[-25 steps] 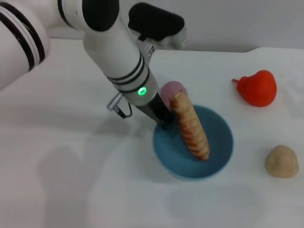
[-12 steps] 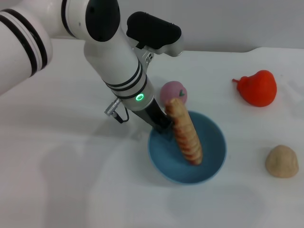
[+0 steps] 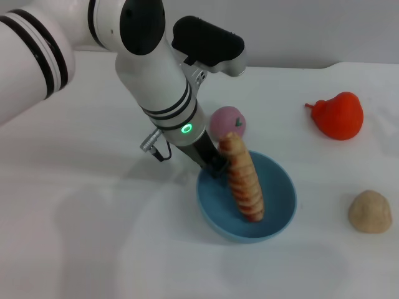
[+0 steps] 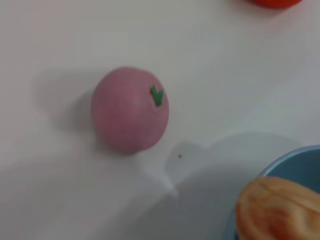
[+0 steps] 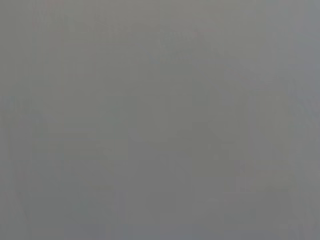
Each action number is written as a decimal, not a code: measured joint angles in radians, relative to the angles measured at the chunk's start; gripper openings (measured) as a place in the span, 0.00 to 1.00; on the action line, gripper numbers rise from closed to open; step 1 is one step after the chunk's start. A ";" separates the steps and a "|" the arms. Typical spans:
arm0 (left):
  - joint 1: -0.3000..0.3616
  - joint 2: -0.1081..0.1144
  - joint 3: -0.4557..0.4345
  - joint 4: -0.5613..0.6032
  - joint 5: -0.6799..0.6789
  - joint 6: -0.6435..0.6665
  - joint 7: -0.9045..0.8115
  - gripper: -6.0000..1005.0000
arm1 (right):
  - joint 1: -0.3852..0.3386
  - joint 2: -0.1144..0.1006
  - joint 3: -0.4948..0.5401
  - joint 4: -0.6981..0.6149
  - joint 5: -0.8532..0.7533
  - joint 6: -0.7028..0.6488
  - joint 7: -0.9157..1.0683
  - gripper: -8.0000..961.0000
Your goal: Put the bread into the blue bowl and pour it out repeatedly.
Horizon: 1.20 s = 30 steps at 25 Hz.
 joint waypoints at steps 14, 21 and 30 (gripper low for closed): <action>0.008 0.013 -0.109 0.102 0.157 -0.034 0.003 0.43 | -0.010 -0.002 0.005 0.002 0.000 0.002 0.006 0.43; 0.058 0.017 -0.166 0.122 0.237 0.081 0.010 0.60 | -0.013 -0.003 0.005 0.006 0.000 0.008 0.008 0.43; 0.379 0.018 -0.171 0.333 0.247 0.574 0.014 0.60 | -0.028 -0.006 0.018 0.026 -0.008 0.031 0.002 0.43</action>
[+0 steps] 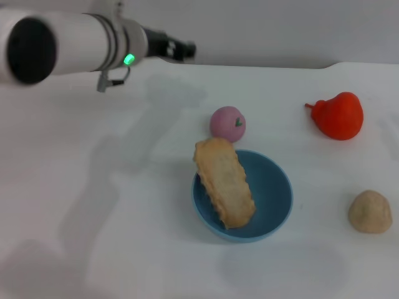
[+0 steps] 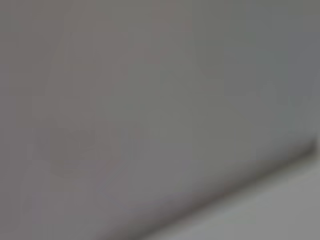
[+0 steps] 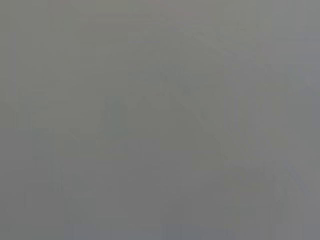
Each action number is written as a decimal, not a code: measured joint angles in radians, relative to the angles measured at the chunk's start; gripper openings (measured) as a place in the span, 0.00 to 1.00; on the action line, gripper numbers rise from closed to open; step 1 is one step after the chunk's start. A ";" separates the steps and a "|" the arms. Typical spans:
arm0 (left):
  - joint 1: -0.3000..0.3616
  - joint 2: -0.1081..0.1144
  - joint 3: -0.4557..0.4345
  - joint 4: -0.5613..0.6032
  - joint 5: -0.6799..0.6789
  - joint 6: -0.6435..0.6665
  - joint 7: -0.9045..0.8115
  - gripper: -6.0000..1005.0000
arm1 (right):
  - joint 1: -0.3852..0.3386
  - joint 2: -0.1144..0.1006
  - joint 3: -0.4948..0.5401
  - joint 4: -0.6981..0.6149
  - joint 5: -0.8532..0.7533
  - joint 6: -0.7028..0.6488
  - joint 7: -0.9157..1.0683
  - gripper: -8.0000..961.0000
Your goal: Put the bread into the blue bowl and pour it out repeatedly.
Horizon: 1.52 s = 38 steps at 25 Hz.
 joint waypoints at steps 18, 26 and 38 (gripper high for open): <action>0.329 0.002 0.190 -0.153 0.008 0.985 -0.186 0.60 | -0.030 -0.005 0.185 0.099 0.171 -0.018 0.262 0.43; 0.297 0.003 0.255 -0.408 0.010 1.279 -0.338 0.60 | -0.071 -0.005 0.372 0.217 0.199 -0.022 0.356 0.43; 0.220 -0.002 0.258 -0.561 0.012 1.353 -0.393 0.60 | 0.034 0.007 0.386 0.506 0.191 0.008 -0.805 0.43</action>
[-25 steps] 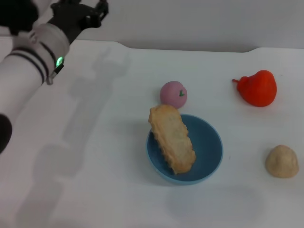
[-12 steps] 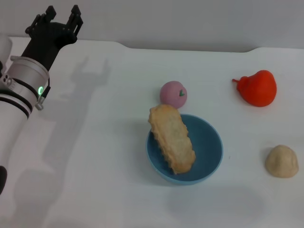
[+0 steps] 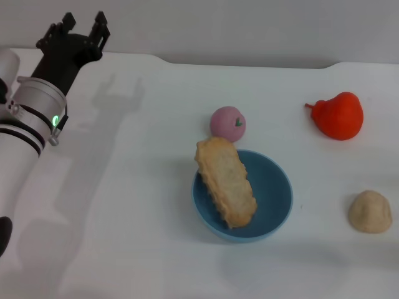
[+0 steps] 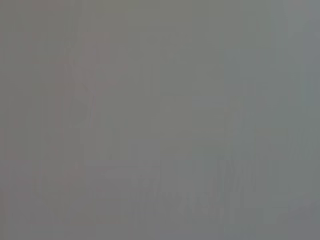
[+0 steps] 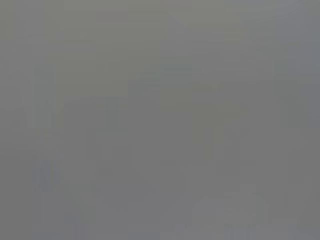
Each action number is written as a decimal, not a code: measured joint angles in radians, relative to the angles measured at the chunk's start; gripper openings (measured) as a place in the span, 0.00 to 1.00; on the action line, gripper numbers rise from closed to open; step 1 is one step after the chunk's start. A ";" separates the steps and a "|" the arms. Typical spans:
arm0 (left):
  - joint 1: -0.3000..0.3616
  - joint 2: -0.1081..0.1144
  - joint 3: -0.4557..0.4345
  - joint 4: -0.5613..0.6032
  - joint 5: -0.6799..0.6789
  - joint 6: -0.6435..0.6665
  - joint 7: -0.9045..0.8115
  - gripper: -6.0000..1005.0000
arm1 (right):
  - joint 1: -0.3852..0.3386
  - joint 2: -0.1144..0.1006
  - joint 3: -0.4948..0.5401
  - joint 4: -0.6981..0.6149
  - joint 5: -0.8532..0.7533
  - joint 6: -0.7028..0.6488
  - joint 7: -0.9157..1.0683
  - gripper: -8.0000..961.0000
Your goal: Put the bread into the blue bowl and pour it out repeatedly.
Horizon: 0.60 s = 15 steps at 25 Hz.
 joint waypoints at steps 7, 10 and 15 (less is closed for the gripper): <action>-0.026 -0.006 0.023 -0.055 -0.004 0.009 0.004 0.60 | 0.235 0.009 -0.001 0.227 -0.030 0.002 -0.426 0.43; -0.025 -0.007 0.023 -0.064 -0.006 0.010 0.001 0.60 | 0.259 0.009 0.005 0.233 -0.077 0.002 -0.406 0.43; -0.018 -0.010 0.029 -0.072 -0.007 0.032 -0.002 0.60 | 0.269 0.010 0.017 0.234 -0.106 0.008 -0.395 0.43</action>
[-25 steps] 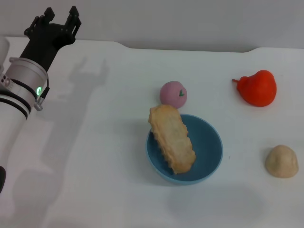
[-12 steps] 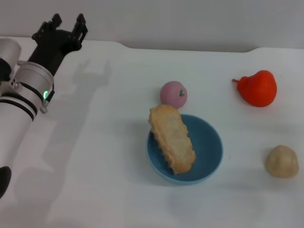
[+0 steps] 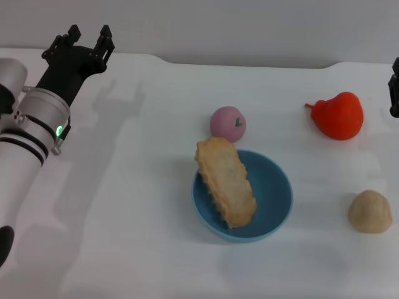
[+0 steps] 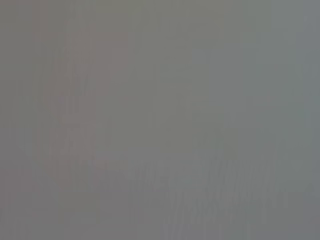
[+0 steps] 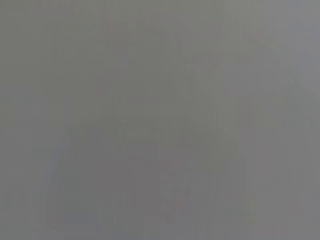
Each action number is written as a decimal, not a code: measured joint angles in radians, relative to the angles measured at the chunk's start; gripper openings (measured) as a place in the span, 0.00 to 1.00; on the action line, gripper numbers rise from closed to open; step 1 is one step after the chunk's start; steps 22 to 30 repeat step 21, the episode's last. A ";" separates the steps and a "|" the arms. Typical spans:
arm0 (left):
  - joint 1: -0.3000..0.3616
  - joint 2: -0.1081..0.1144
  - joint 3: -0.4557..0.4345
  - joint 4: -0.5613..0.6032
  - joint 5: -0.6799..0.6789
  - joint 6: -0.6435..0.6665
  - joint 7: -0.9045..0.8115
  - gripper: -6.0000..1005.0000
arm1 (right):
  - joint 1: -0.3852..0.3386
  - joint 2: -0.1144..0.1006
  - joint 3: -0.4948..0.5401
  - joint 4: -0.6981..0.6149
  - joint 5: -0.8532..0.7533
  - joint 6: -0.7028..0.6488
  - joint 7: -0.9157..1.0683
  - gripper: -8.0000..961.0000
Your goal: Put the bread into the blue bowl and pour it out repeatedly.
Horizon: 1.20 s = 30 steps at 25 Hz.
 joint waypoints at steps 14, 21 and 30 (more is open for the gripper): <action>0.021 -0.002 0.039 -0.020 -0.004 0.079 -0.001 0.60 | -0.039 0.001 0.083 -0.003 0.005 0.061 0.013 0.43; 0.043 -0.001 0.069 -0.020 -0.004 0.111 -0.001 0.60 | -0.044 -0.002 0.092 -0.010 0.004 0.081 0.015 0.43; 0.043 -0.001 0.069 -0.020 -0.004 0.111 -0.001 0.60 | -0.044 -0.002 0.092 -0.010 0.004 0.081 0.015 0.43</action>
